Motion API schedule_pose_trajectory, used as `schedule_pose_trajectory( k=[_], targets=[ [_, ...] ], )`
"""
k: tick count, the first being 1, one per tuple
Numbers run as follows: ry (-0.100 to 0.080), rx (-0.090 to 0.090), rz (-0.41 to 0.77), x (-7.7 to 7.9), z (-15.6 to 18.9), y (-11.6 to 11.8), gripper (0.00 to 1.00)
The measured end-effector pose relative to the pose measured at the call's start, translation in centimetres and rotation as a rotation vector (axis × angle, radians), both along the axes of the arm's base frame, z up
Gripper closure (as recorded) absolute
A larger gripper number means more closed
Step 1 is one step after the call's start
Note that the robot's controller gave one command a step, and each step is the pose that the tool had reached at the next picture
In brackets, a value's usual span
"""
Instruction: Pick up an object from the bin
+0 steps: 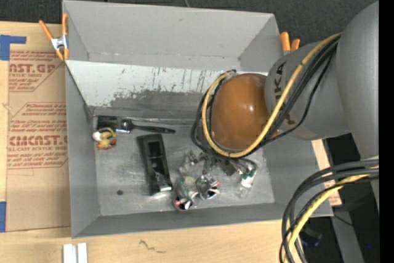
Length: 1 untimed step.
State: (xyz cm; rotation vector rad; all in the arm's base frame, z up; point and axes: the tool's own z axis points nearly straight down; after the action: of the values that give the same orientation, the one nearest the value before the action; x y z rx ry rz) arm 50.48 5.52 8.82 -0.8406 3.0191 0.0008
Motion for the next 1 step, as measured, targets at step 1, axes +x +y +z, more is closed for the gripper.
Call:
schedule_pose_trajectory(
  k=[1],
  targets=[
    [0.0,0.0,0.0,0.0,0.0,0.0,1.0]
  ],
)
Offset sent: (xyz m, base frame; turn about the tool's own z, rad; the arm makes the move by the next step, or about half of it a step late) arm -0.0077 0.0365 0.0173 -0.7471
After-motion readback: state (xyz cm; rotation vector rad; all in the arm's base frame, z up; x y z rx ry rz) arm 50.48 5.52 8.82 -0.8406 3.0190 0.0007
